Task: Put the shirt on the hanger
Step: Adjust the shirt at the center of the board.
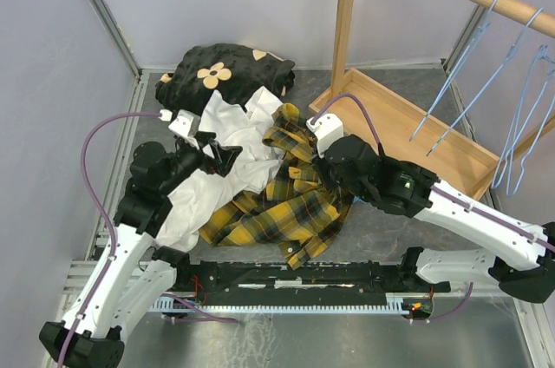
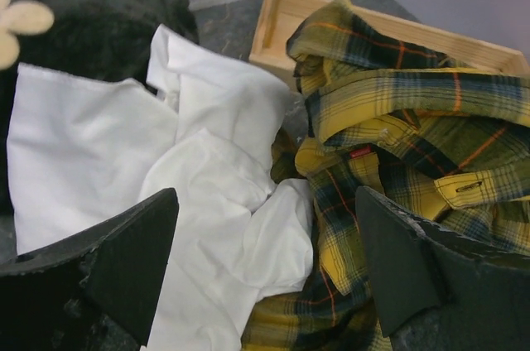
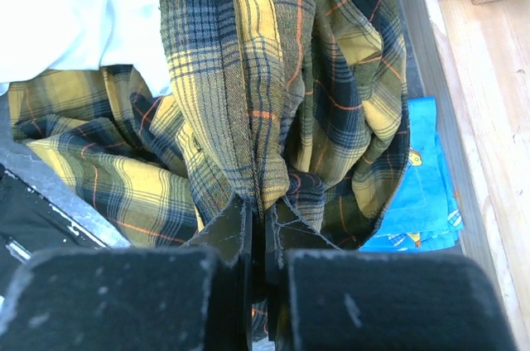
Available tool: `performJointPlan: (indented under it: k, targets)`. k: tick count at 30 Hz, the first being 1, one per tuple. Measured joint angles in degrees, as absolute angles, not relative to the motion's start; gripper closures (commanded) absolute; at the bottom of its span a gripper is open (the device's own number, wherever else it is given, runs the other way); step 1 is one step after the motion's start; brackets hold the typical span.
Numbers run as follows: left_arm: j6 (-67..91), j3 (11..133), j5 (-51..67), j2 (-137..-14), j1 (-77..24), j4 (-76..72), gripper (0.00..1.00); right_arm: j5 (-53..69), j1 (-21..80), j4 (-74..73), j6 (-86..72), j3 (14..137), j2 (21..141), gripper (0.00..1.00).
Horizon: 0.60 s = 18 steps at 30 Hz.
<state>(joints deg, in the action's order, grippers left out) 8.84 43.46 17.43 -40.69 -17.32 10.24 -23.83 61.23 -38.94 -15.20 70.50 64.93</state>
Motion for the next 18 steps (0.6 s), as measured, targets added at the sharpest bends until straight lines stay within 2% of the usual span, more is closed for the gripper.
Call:
performJointPlan:
  k: [10,18]
  targets:
    - [-2.4,38.4,30.4,-40.4,-19.7,-5.5,0.12,-19.7,61.2,-42.2,-16.7,71.5,62.8,1.00]
    - [-8.9,36.1,22.5,-46.7,-35.3,-10.4,0.14,-18.3,61.2,-42.7,-17.6,71.9,62.1,1.00]
